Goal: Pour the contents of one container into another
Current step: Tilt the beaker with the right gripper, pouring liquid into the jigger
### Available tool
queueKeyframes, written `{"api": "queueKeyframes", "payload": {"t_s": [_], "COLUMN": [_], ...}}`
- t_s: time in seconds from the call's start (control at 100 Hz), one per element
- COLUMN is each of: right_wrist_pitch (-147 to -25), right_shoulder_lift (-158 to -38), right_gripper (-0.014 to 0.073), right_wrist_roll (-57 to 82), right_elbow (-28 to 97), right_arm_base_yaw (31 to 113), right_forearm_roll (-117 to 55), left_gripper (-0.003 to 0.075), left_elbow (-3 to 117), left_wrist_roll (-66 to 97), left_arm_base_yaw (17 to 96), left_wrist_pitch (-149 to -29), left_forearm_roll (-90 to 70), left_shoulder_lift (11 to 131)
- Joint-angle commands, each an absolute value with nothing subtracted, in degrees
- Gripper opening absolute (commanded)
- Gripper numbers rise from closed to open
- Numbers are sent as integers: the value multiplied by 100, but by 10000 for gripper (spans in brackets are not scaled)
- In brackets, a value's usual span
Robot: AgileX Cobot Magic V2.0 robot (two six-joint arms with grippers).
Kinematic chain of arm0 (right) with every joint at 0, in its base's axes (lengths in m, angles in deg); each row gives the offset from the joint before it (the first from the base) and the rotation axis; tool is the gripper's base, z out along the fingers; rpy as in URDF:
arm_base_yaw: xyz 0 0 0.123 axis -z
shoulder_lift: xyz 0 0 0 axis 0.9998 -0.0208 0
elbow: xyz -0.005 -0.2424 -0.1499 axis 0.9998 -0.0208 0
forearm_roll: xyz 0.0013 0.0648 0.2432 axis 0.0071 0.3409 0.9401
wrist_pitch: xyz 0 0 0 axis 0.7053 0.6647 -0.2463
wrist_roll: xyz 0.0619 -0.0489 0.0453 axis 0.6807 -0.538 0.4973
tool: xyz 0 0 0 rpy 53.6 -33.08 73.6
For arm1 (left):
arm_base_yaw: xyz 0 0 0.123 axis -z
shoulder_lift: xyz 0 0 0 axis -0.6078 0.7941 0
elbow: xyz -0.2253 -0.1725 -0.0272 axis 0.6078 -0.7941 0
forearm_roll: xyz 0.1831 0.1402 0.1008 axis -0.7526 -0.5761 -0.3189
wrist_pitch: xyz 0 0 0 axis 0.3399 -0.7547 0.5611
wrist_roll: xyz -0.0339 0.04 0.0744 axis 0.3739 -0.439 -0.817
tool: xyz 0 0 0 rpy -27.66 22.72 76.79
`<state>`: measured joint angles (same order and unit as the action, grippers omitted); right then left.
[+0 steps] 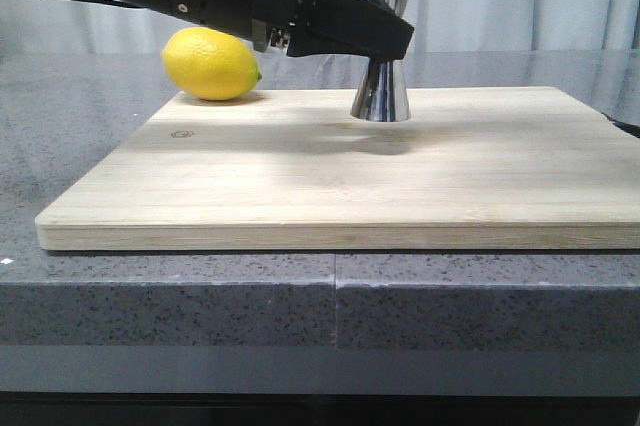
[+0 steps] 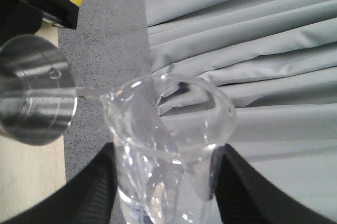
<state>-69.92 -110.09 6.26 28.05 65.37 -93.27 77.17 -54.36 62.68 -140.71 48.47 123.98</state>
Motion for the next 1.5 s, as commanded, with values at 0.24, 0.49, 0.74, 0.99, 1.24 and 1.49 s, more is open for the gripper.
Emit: {"api": "queueKeyframes", "payload": {"t_s": [0.24, 0.49, 0.74, 0.99, 1.24, 1.49], "right_wrist_pitch": [-6758, -6758, -6758, -6758, -6758, -6758], "right_shoulder_lift": [-10832, -10832, -10832, -10832, -10832, -10832], "right_gripper": [204, 204, 204, 204, 204, 204], "right_wrist_roll": [591, 591, 591, 591, 591, 591], "right_elbow": [3021, 3021, 3021, 3021, 3021, 3021], "right_arm_base_yaw": [6581, 6581, 6581, 6581, 6581, 6581], "right_forearm_roll": [-9597, -9777, -9930, -10033, -10207, -10288], "left_gripper": [-21, -21, -21, -21, -21, -21], "left_elbow": [7894, 7894, 7894, 7894, 7894, 7894], "left_wrist_roll": [-5449, -5449, -5449, -5449, -5449, -5449], "left_arm_base_yaw": [6279, 6279, 6279, 6279, 6279, 6279], "left_wrist_pitch": [-14391, -14391, -14391, -14401, -14409, -14419], "left_forearm_roll": [5325, 5325, 5325, 5325, 5325, 5325], "left_shoulder_lift": [12034, 12034, 12034, 12034, 12034, 12034]}}
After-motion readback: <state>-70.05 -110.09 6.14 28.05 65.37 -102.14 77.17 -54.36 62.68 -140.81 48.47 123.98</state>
